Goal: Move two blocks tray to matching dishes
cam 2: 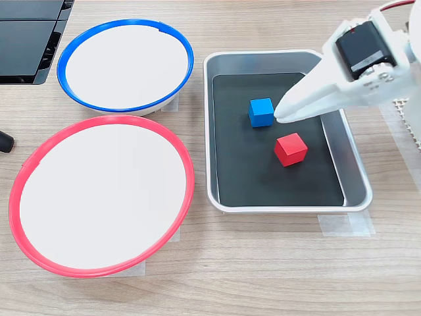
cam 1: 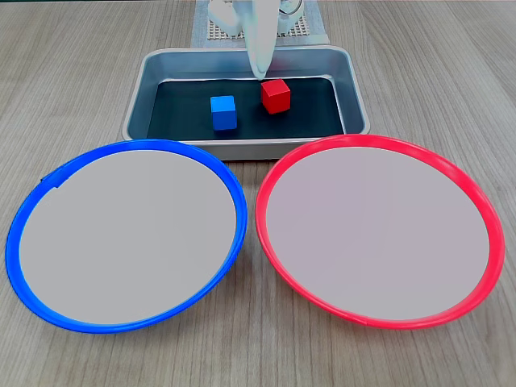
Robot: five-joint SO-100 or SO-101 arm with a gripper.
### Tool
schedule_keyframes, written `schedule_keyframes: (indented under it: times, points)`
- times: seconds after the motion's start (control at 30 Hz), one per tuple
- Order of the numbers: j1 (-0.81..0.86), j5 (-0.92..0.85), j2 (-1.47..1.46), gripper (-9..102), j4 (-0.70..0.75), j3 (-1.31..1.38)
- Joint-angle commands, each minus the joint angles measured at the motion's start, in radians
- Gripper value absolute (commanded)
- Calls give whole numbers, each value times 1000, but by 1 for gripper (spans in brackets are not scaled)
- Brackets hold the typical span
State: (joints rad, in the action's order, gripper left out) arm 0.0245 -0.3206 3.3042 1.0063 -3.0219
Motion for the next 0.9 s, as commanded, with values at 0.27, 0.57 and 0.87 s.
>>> schedule_keyframes:
  times: [0.27,0.57,0.87]
  points:
    - [34,-304,-750,19,201,499]
    - [-72,-262,-1177,23,74,611]
    - [-78,-284,-1253,0,57,594]
